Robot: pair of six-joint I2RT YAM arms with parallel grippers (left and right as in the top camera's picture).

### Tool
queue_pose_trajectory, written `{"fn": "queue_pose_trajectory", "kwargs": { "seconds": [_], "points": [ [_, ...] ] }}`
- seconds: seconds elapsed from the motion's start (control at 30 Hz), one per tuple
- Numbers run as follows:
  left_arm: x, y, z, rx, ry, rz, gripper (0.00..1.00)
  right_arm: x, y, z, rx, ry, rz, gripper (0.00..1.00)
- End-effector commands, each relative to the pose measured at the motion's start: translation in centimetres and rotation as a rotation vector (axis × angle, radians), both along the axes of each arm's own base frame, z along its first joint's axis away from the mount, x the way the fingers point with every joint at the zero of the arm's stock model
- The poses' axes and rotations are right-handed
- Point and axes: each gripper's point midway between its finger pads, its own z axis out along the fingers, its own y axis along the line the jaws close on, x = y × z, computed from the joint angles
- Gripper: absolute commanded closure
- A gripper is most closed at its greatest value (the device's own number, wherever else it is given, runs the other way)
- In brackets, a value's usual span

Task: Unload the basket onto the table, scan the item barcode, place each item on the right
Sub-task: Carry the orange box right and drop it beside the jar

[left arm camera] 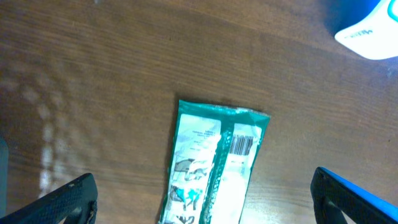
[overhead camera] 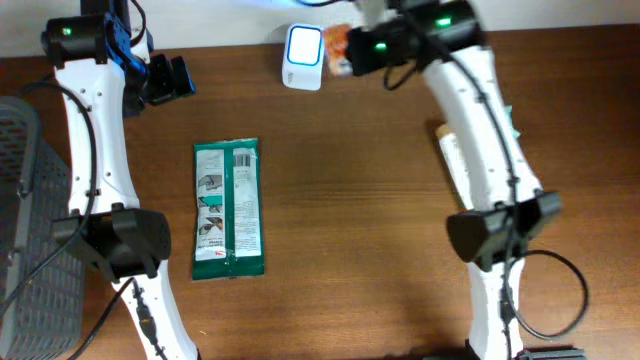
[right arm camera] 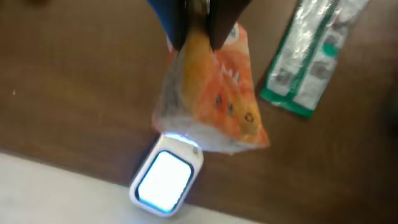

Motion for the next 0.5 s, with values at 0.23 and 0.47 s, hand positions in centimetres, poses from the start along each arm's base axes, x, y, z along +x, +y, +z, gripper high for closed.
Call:
{"fn": "queue_pose_trajectory", "kwargs": {
  "seconds": [0.23,0.47],
  "points": [
    [0.2,-0.1,-0.5,-0.007,0.007,0.0,0.01,-7.3,-17.4,-8.2,-0.252,0.539,-0.394,0.95],
    [0.2,-0.1,-0.5,-0.007,0.007,0.0,0.01,-13.5,-24.8,-16.3,-0.399,0.851,-0.373,0.95]
  ]
}}
